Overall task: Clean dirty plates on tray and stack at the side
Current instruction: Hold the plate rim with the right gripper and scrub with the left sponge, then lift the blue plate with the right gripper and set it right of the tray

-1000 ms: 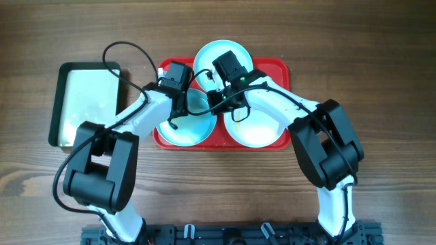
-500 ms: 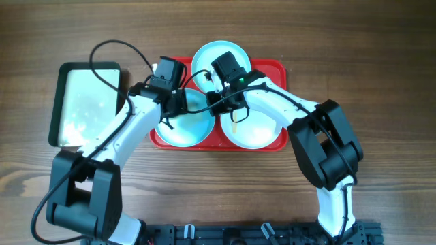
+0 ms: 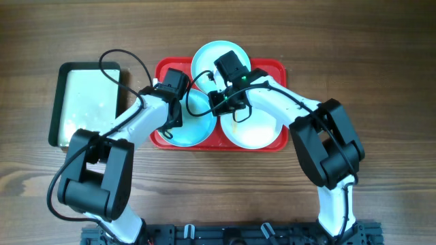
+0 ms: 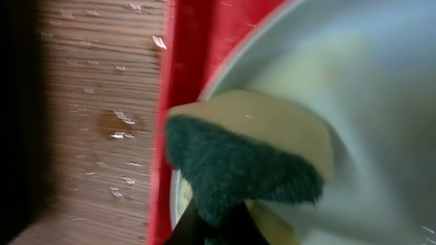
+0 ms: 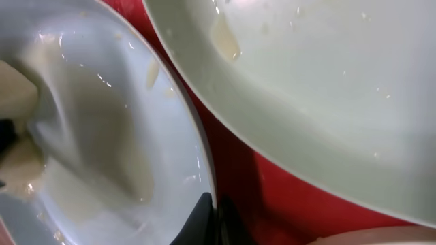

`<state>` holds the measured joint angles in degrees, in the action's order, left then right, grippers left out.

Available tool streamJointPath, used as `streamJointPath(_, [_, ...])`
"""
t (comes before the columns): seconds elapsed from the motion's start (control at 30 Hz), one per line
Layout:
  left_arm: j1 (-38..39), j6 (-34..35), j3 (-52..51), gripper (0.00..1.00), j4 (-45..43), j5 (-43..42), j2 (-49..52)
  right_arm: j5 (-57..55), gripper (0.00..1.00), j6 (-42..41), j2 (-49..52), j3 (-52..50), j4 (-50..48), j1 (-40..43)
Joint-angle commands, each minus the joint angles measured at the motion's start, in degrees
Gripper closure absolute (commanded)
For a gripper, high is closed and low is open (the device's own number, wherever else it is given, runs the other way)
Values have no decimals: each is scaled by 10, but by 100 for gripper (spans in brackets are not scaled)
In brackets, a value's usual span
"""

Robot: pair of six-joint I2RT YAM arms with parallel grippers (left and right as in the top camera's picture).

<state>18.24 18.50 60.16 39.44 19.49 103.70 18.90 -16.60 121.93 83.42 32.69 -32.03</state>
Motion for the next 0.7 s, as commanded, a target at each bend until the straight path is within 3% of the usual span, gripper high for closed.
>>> streamJointPath(0.0, [-9, 48, -5, 96, 9, 120, -18, -14, 96, 27, 2, 12, 14, 19])
streamJointPath(0.07, [-13, 54, -1, 96, 5, 93, -47, -12, 96, 31, -12, 12, 15, 19])
streamJointPath(0.17, [-27, 53, 3, 96, -11, -35, -113, -13, 96, 32, -42, 12, 14, 19])
streamJointPath(0.27, [-72, 53, 3, 96, -39, -263, -197, -34, 96, 47, -83, 12, 13, 19])
streamJointPath(0.33, [-102, 53, 3, 96, -40, -341, -227, -66, 96, 56, -103, 12, 20, 18])
streamJointPath(0.47, [-177, 64, 3, 96, -17, -358, -241, -108, 96, 117, -145, 12, 25, 5])
streamJointPath(0.67, [-274, 55, 3, 96, 6, -344, -241, -403, 96, 239, -223, 12, 0, -76])
